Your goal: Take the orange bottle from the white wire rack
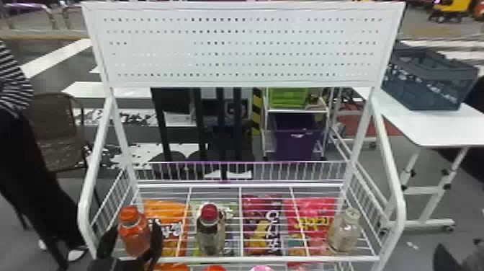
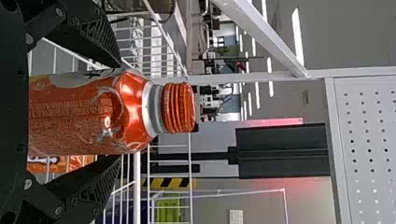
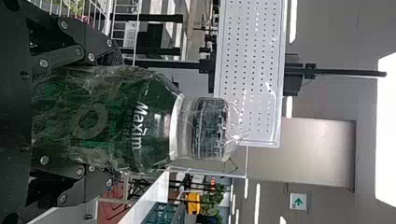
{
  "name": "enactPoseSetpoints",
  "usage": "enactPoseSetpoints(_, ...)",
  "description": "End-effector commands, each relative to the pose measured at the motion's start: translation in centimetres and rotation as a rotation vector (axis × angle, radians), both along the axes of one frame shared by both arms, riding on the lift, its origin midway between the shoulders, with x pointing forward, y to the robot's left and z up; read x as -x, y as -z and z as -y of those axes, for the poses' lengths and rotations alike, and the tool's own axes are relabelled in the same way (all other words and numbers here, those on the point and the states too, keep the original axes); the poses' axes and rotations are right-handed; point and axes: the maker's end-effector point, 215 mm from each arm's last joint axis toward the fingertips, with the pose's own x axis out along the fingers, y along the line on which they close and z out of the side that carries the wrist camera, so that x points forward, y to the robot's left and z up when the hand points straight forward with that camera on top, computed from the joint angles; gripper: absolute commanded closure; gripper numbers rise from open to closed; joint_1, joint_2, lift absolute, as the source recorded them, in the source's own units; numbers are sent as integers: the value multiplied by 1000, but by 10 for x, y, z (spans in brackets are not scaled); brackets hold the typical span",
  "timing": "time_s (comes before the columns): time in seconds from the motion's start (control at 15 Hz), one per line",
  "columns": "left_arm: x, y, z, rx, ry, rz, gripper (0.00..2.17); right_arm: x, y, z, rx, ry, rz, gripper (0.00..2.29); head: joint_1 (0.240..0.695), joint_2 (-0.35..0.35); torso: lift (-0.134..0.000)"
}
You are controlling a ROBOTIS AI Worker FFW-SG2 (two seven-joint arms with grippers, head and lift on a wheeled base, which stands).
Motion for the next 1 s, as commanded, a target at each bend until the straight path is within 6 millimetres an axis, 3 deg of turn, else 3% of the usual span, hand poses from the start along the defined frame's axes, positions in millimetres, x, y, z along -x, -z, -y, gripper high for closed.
enactPoseSetpoints(0.0,-2,-1,0,2,-1,2,1328,1,1,1,2,3,-2,829,499,0,0)
enactPoseSetpoints(0.07,-1,-3,0,4,-2,5,1609,1,0,2,4,4,-2,829,499,0,0)
enactPoseSetpoints(0.13,-2,-6,2,6,1,12,1713,0,0,1,4,3,-3,829,499,0,0)
enactPoseSetpoints(0.47,7,-24,11,8,12,1,1717,-4,2,-1,-2,-1,-11,829,499,0,0)
enactPoseSetpoints(0.6,12,-37,22,1,31,-30,1717,-5,2,-2,-4,-2,-11,829,499,0,0)
enactPoseSetpoints(0.73,22,-74,28,3,39,3,1713,-6,2,-4,-8,-4,-9,829,499,0,0)
enactPoseSetpoints(0.8,28,-89,21,-10,26,-11,1713,-6,4,-5,-9,-5,-11,829,499,0,0)
enactPoseSetpoints(0.93,39,-111,16,-25,20,-42,1713,-7,5,-5,-11,-6,-13,829,499,0,0)
